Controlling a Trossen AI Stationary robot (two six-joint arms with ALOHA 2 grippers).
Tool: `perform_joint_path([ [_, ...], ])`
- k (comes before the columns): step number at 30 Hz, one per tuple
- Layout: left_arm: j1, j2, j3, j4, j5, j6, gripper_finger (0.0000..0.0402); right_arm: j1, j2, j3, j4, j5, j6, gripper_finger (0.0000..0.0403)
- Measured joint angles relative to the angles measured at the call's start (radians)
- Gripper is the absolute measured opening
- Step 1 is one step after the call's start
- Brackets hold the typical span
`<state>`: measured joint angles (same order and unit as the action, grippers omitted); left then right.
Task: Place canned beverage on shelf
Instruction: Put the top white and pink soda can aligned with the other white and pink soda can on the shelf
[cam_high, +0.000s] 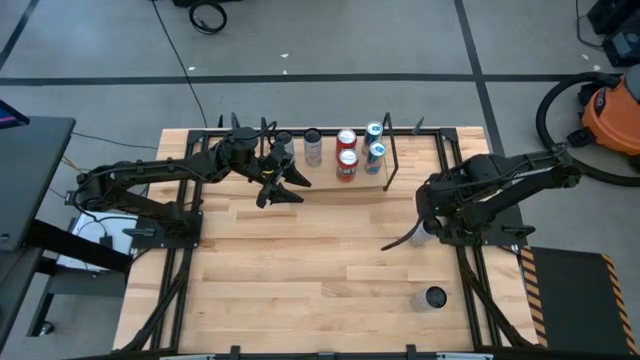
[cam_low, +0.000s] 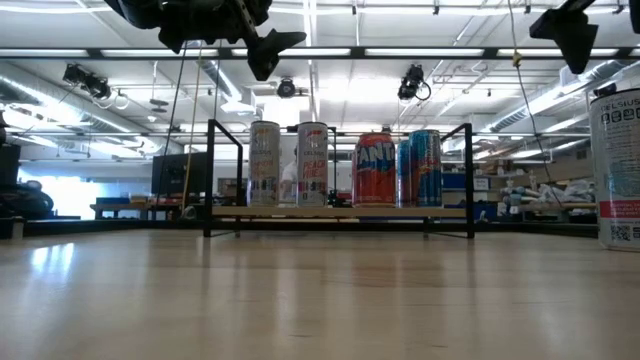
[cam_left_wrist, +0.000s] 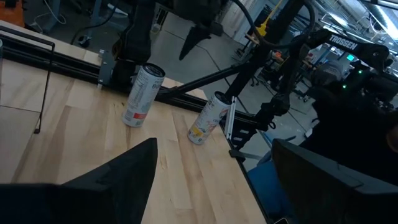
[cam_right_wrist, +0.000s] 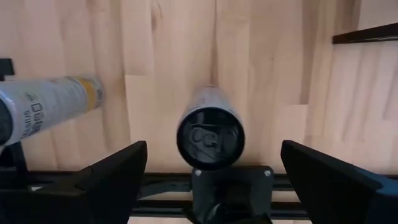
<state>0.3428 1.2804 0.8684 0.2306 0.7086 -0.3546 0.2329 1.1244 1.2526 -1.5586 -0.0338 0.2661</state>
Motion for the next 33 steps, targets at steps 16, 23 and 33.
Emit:
perform_joint_path([
  [16,0.0,0.0,0.0,-0.073,0.0,0.003,0.0316,0.019,-0.005,-0.163,0.037,0.006,0.024,0.038],
  [23,0.0,0.0,0.0,-0.073,0.0,0.011,0.0316,0.023,-0.006,-0.238,0.102,-0.019,0.018,0.038],
  [33,0.0,0.0,0.0,-0.073,0.0,0.011,0.0316,0.022,-0.006,-0.322,0.175,-0.02,-0.005,0.038],
])
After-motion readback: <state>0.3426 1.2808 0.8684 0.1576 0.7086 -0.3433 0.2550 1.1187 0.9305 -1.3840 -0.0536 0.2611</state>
